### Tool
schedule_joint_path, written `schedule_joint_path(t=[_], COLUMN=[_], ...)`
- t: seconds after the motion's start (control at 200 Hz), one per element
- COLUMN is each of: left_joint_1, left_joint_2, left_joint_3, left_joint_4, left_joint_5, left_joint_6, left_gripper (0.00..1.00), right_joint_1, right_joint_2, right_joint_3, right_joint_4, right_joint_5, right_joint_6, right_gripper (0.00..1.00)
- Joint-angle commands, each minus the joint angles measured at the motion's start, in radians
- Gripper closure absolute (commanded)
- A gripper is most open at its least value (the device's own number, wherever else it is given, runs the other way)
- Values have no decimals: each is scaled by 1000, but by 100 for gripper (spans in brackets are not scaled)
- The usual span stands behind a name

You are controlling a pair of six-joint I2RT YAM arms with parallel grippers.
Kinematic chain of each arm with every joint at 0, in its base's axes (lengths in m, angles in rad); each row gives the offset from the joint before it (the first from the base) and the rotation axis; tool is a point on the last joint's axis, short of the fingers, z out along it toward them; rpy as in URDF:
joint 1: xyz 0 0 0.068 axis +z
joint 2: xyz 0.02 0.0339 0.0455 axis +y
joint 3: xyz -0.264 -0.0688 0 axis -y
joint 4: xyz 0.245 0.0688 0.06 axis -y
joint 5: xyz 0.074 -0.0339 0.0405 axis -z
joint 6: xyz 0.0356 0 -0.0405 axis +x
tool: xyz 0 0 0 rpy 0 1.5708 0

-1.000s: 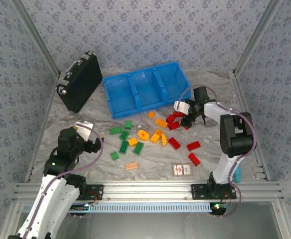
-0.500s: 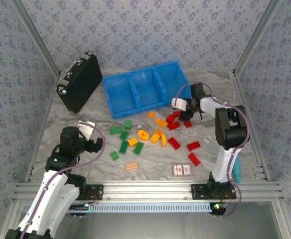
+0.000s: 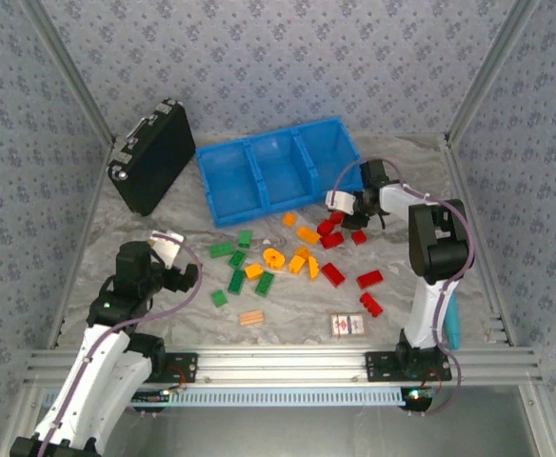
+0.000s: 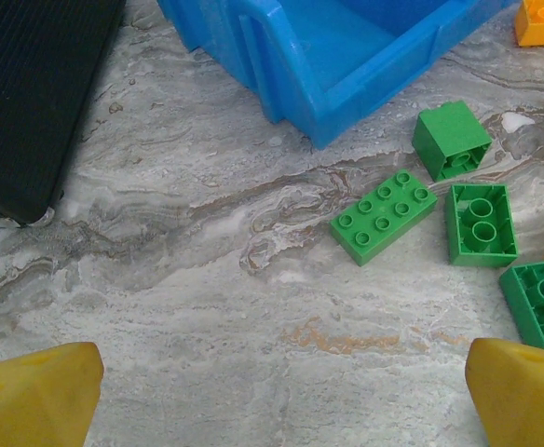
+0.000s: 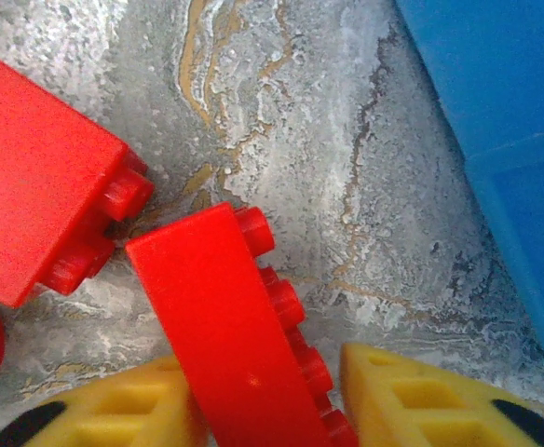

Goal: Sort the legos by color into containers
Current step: Place the lego in the container.

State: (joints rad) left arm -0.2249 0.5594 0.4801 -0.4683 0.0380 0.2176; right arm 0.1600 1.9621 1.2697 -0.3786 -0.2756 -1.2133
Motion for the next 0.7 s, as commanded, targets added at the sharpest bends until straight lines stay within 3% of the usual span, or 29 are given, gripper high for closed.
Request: schedule_joint_path(t=[0.0, 0.22, 0.445, 0.695], left_joint_1=[-4, -5, -4, -4], left_joint_2=[0, -37, -101, -132], left_joint_3=[-5, -14, -21, -24], left_joint_4=[23, 33, 34, 36], left_joint_5=[22, 19, 25, 31], left_joint_6=[18, 31, 33, 34], left_gripper=[0, 0, 0, 0], right_joint_1=[7, 0, -7, -5], right_joint_2=[14, -80, -183, -179], right_joint_3=[17, -37, -69, 76], right_joint_4=[-59, -66, -60, -143], right_joint_5=[12, 11, 27, 10], right_joint_6=[-28, -16, 4, 48], right_gripper=[66, 76, 77, 77])
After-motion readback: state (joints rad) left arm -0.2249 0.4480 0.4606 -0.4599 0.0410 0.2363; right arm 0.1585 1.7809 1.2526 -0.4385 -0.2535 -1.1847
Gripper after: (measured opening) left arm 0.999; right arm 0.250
